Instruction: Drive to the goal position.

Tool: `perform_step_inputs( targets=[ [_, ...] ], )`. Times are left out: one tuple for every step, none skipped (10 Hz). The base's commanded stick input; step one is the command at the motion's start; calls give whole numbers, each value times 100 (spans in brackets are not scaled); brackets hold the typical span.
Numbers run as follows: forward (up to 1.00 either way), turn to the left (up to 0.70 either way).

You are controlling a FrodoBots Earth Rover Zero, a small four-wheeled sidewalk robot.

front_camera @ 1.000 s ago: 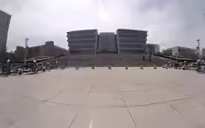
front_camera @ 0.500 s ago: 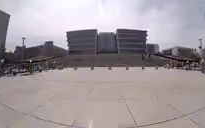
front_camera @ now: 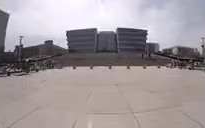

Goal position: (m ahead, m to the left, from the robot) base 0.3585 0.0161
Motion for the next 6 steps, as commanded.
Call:
perform_step_inputs(
  targets=[
    [100, 0],
    [100, 0],
    [100, 0],
    [100, 0],
    [100, 0],
    [100, 0]
  ],
)
